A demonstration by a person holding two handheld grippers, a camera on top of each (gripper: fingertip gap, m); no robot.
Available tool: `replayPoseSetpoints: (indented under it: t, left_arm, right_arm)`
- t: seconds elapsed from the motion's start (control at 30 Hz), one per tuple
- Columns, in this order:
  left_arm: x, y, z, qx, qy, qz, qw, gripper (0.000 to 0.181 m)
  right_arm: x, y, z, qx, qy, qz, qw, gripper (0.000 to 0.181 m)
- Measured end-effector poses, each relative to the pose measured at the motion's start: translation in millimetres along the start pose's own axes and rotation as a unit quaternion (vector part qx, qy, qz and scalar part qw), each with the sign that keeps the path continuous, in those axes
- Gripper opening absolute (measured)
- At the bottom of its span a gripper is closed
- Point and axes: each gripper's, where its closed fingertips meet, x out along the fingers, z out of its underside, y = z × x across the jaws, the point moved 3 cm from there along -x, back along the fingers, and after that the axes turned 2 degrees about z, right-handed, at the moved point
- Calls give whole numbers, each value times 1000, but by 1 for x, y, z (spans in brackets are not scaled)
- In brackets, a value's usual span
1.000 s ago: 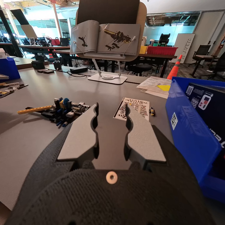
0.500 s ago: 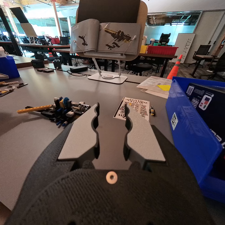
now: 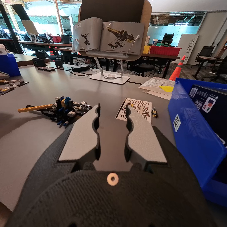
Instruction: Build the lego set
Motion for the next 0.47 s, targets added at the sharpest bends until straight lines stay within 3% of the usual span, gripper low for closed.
replayPoseSetpoints:
  t: [0.03, 0.23, 0.47]
  left_arm:
    - [0, -2, 0, -10, 1, -1, 1000, 0]
    - [-1, -14, 1, -46, 3, -22, 999, 0]
    - [1, 1, 1, 20, -5, -19, 1000, 0]
  right_arm:
    - [0, 0, 0, -1, -1, -1, 1000, 40]
    - [0, -1, 0, -1, 0, -3, 1000, 39]
    - [0, -1, 0, -2, 0, -4, 1000, 39]
